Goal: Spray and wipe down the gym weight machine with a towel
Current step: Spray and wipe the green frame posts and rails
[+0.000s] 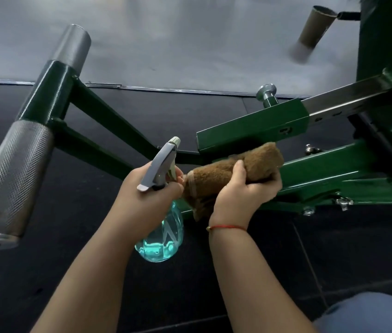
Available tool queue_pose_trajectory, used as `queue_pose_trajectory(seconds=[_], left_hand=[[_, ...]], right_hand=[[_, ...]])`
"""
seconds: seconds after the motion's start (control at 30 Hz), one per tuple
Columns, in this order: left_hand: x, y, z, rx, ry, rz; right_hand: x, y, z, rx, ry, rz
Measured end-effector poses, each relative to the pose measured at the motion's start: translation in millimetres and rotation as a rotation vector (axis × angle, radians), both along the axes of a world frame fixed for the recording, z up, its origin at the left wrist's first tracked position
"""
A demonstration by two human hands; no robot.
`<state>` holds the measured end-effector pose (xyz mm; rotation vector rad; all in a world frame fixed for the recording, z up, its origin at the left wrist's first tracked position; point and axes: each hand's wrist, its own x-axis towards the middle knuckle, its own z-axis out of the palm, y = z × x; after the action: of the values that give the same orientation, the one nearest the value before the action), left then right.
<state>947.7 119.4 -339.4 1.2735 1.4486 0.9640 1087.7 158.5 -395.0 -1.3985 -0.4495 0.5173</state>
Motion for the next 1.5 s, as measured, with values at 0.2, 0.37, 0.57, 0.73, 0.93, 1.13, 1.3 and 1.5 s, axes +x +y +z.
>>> queue_pose_trajectory(seconds=[0.2, 0.37, 0.57, 0.73, 0.93, 1.13, 1.3, 1.5], left_hand=[[6.4, 3.2, -1.9, -0.024, -0.001, 0.012], [9.9, 5.4, -9.0, -0.072, 0.032, -0.054], [24.7, 10.0, -32.2, -0.194, 0.147, -0.241], [48.5, 13.2, -51.3, -0.262, 0.262, -0.225], [61.3, 15.4, -54.4, -0.262, 0.423, -0.239], [57.1, 20.8, -53.9, -0.237, 0.397, -0.198], [51.1, 21.7, -52.6, -0.189, 0.344, -0.139], [43.7, 20.2, -45.3, -0.147, 0.313, -0.124]], right_hand=[[5.4, 5.9, -0.5, -0.074, -0.378, 0.112], [39.6, -25.9, -33.0, -0.349, -0.412, 0.379], [93.1, -36.5, -17.6, -0.404, -0.221, 0.127], [102.7, -27.3, -8.1, -0.465, -0.295, 0.272], [107.6, -28.6, -3.8, -0.447, -0.362, 0.259], [91.2, -15.9, -22.4, -0.637, -0.935, 0.638], [58.1, -4.7, -75.6, -0.53, -1.42, 0.518], [49.1, 39.1, -69.3, -0.516, -1.667, 0.435]])
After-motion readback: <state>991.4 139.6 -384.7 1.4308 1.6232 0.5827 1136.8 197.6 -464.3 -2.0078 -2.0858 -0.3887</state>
